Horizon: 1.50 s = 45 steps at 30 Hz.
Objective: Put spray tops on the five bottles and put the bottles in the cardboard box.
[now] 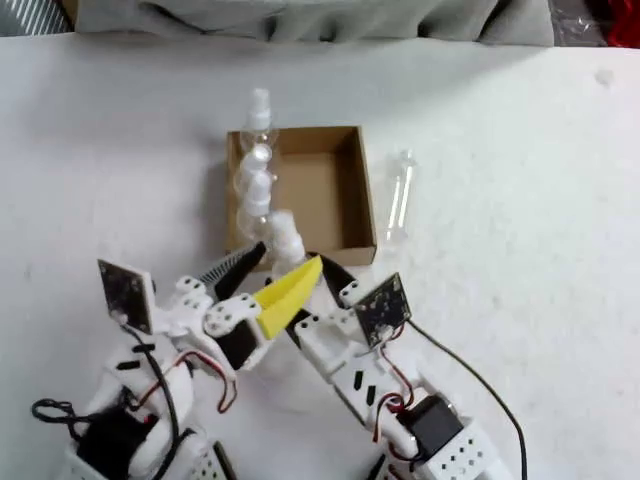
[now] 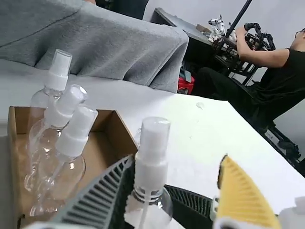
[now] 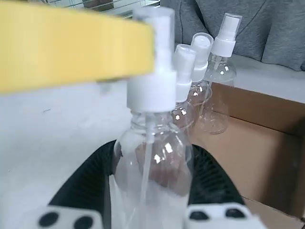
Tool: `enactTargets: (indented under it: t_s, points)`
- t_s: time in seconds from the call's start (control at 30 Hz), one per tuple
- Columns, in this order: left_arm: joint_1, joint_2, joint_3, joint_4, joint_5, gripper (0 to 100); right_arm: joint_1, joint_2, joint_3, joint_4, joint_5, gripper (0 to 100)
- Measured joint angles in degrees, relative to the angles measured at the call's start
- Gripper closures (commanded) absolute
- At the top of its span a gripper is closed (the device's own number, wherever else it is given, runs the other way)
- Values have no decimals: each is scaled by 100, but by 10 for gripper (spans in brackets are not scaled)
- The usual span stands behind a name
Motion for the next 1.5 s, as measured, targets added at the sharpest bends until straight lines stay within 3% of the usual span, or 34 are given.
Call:
enactTargets:
  t_s: [0.17, 0.37, 0.43, 0.7, 0.9, 1.13, 1.33, 1.5]
  points:
    - [0, -35, -193, 185, 0, 775, 88, 0, 0, 0, 0, 982]
    - [0, -35, -193, 185, 0, 987, 686, 0, 0, -360, 0, 982]
    - [0, -35, -193, 185, 0, 953, 862, 0, 0, -484, 0, 982]
    - [9, -35, -176, 185, 9, 980, 1600, 0, 0, -1169, -44, 983]
    - [703, -35, 334, 185, 9, 980, 2127, 0, 0, -1714, -352, 983]
    - [1468, 79, 1433, -932, 9, 980, 2435, 0, -132, -1697, -1134, 985]
    - [1644, 79, 2303, -2198, 9, 980, 2066, 0, -141, -1336, -1600, 985]
    - [1644, 79, 2303, -2259, 9, 980, 1459, 0, -141, -1160, -1635, 985]
